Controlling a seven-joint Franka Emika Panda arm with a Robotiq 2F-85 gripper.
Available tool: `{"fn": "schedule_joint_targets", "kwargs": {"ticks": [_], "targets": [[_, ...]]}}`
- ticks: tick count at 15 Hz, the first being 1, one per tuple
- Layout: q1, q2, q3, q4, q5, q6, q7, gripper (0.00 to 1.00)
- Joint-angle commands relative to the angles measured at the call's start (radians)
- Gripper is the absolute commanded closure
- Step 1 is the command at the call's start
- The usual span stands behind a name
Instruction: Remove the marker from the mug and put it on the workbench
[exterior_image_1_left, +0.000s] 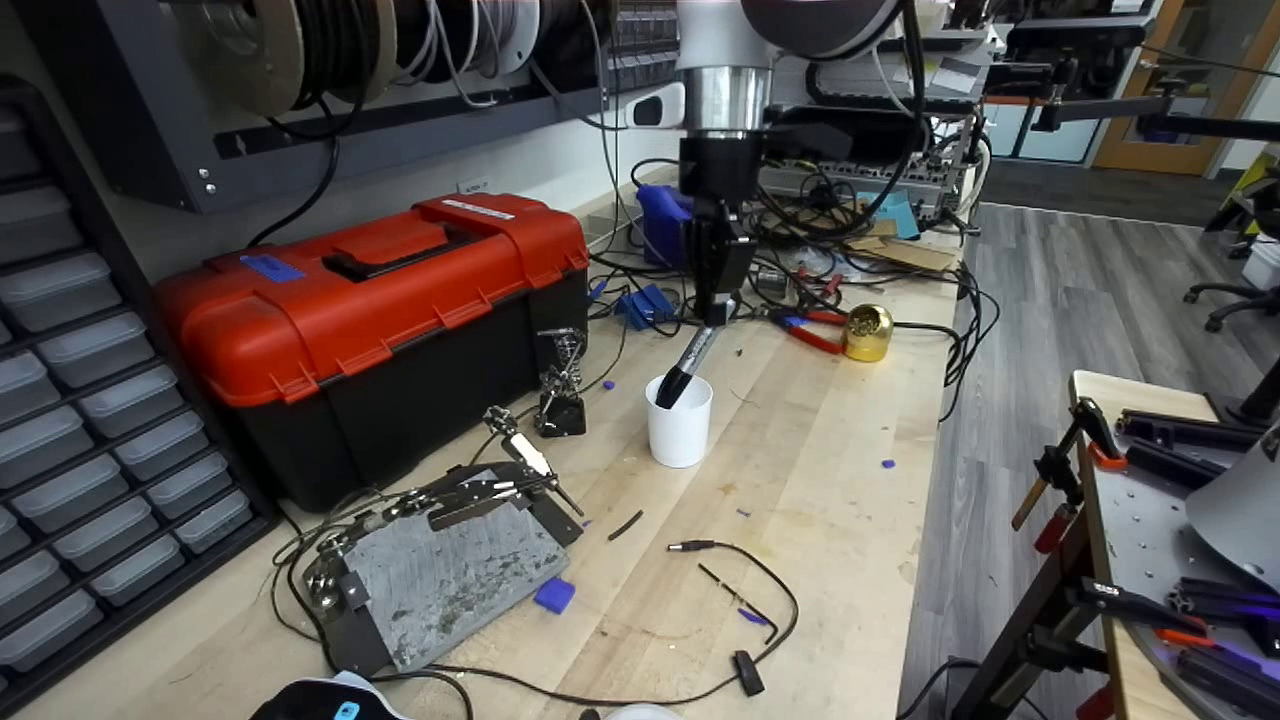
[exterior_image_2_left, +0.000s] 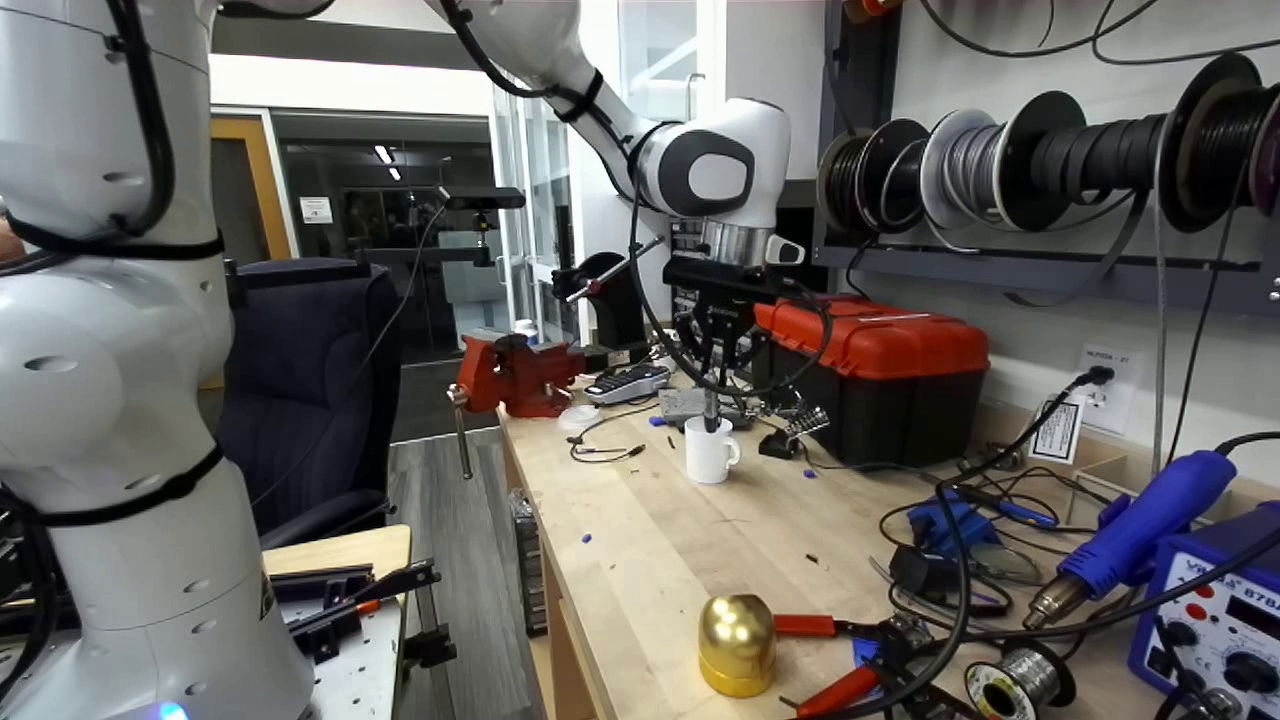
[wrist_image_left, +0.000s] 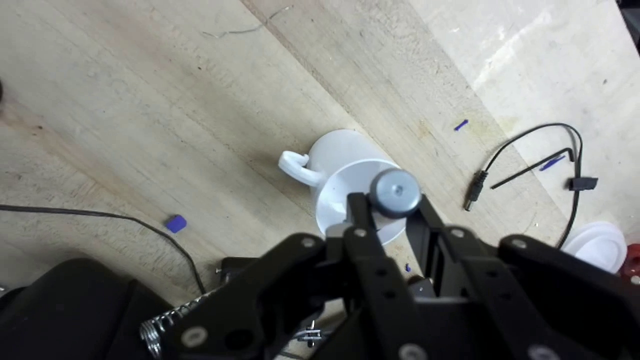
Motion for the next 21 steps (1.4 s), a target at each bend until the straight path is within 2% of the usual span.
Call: {"fn": "schedule_joint_targets", "kwargs": {"ticks": [1,9,13,17,21], "targets": [[0.0,-0.041,-0.013,0.028,-0.057,-0.065,0.012,0.94],[-0.012,-0.097,-0.062,0.069,-0.17,-0.061,0.041,0.94],[-0.025,-0.13,-0.097,0.015,-0.202,-0.012,0.106,0.94],[-0.04,-0.16,-0.115,-0.057,-0.168,0.049,0.169,0.94],[-0.047,-0.204,-0.122,-0.152,-0.166,0.185,0.243,0.94]]}}
